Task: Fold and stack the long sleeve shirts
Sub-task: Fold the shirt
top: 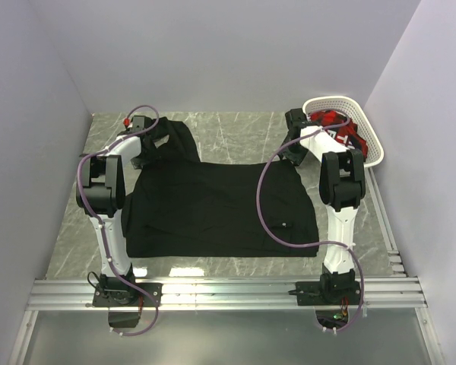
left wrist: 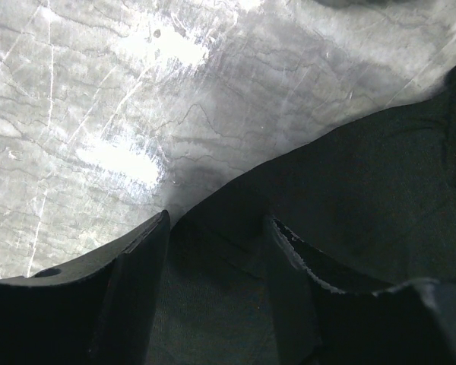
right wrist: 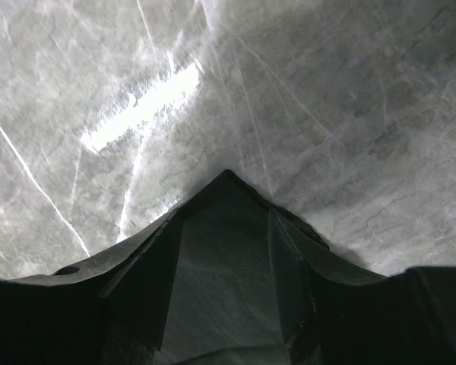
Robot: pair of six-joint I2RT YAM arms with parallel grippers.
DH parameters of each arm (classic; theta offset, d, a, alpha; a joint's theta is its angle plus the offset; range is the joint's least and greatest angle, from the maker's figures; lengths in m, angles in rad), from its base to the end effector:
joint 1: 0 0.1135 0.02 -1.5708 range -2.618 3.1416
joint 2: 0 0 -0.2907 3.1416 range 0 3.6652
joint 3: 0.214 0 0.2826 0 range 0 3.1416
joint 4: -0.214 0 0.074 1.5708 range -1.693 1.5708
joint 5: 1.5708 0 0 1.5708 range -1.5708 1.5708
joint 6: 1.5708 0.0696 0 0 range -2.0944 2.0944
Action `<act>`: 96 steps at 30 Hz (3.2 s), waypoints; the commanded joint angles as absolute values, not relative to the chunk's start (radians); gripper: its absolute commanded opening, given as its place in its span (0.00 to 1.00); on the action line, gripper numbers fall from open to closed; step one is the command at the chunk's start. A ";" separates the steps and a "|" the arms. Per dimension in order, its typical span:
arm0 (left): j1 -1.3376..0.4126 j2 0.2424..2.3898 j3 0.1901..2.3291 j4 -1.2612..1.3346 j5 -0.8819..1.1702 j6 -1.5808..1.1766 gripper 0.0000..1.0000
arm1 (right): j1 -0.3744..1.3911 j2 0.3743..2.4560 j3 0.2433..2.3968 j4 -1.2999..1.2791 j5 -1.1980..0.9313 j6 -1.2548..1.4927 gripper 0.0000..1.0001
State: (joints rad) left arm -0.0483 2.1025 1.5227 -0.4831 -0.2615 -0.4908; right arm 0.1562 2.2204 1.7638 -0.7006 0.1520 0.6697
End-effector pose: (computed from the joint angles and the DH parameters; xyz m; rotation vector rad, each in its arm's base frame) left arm 0.5003 -0.0062 0.1396 -0.6524 2.4991 0.1488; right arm 0.5228 0.0717 0.1463 0.7281 2.6032 0.0390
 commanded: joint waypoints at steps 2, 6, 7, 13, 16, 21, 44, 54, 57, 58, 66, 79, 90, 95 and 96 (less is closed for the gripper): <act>-0.041 2.140 1.496 -0.549 -0.250 -0.486 0.58 | 0.152 2.201 1.793 -0.663 0.213 0.730 0.57; -0.040 2.135 1.496 -0.551 -0.259 -0.486 0.59 | 0.153 2.220 1.818 -0.678 0.235 0.736 0.57; -0.040 2.135 1.497 -0.551 -0.261 -0.486 0.59 | 0.153 2.226 1.824 -0.684 0.232 0.736 0.57; -0.040 2.131 1.497 -0.552 -0.270 -0.488 0.60 | 0.164 2.270 1.881 -0.730 0.252 0.727 0.53; -0.040 2.131 1.502 -0.555 -0.270 -0.489 0.60 | 0.169 2.292 1.913 -0.765 0.261 0.724 0.51; -0.040 2.131 1.505 -0.563 -0.276 -0.489 0.61 | 0.186 2.316 1.953 -0.822 0.275 0.718 0.48; -0.003 2.097 1.444 -0.580 -0.334 -0.522 0.54 | 0.221 2.319 1.939 -0.873 0.241 0.724 0.46; -0.003 2.054 1.387 -0.575 -0.337 -0.529 0.56 | 0.219 2.332 1.988 -0.821 0.232 0.768 0.50; -0.003 2.031 1.355 -0.565 -0.336 -0.531 0.57 | 0.219 2.330 1.983 -0.795 0.224 0.779 0.53; -0.003 2.026 1.350 -0.565 -0.336 -0.531 0.58 | 0.219 2.336 1.983 -0.784 0.219 0.779 0.53; -0.003 2.013 1.341 -0.554 -0.330 -0.532 0.58 | 0.221 2.376 2.042 -0.804 0.219 0.778 0.53; -0.003 2.005 1.342 -0.549 -0.341 -0.526 0.58 | 0.230 2.401 2.092 -0.877 0.221 0.753 0.31; -0.003 1.991 1.339 -0.531 -0.334 -0.523 0.56 | 0.227 2.364 2.026 -0.822 0.221 0.709 0.00; -0.003 1.967 1.335 -0.496 -0.318 -0.500 0.52 | 0.224 2.278 1.933 -0.675 0.164 0.594 0.00; -0.003 1.960 1.332 -0.483 -0.308 -0.489 0.52 | 0.224 2.264 1.905 -0.654 0.155 0.572 0.00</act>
State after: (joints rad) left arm -0.0078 1.9911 1.3617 -0.4538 -0.3145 -0.5316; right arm 0.2230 2.3447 1.9579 -0.7605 0.1822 0.6617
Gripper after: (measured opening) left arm 0.523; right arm 0.008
